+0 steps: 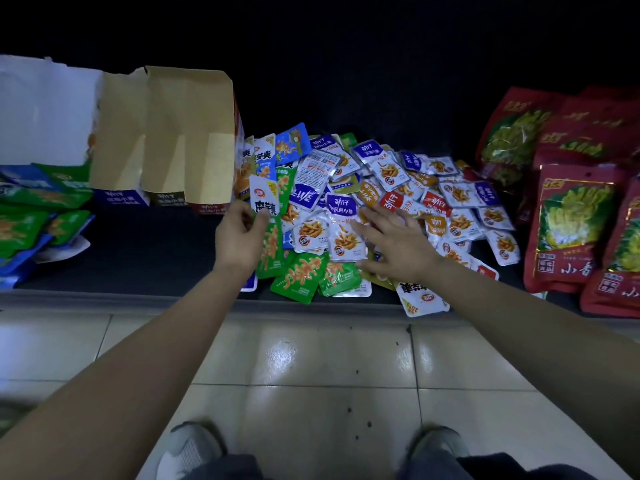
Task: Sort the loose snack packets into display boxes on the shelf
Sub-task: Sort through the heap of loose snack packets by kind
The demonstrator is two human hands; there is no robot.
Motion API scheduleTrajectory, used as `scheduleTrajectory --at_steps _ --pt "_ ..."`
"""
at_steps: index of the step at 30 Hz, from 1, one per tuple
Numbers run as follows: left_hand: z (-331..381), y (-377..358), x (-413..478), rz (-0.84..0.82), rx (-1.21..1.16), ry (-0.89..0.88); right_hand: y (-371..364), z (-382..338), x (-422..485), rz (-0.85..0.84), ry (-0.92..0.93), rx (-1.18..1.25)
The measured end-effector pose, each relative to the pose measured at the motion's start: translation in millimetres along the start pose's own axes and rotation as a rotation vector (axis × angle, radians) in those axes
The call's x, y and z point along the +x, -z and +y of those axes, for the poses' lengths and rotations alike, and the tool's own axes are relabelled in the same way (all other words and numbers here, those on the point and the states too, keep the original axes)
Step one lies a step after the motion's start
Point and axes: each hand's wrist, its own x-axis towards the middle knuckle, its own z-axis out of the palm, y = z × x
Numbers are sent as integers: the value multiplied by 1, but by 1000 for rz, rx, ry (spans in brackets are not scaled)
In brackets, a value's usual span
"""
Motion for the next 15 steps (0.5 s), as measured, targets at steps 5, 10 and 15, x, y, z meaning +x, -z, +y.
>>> scheduleTrajectory --at_steps 5,10,15 --pt "-3 11 -1 38 -119 125 10 -9 -2 92 -9 109" --pt "-12 21 -4 31 -92 218 16 -63 15 129 439 88" --pt "-17 32 -8 6 -101 335 3 -88 27 217 535 -22"
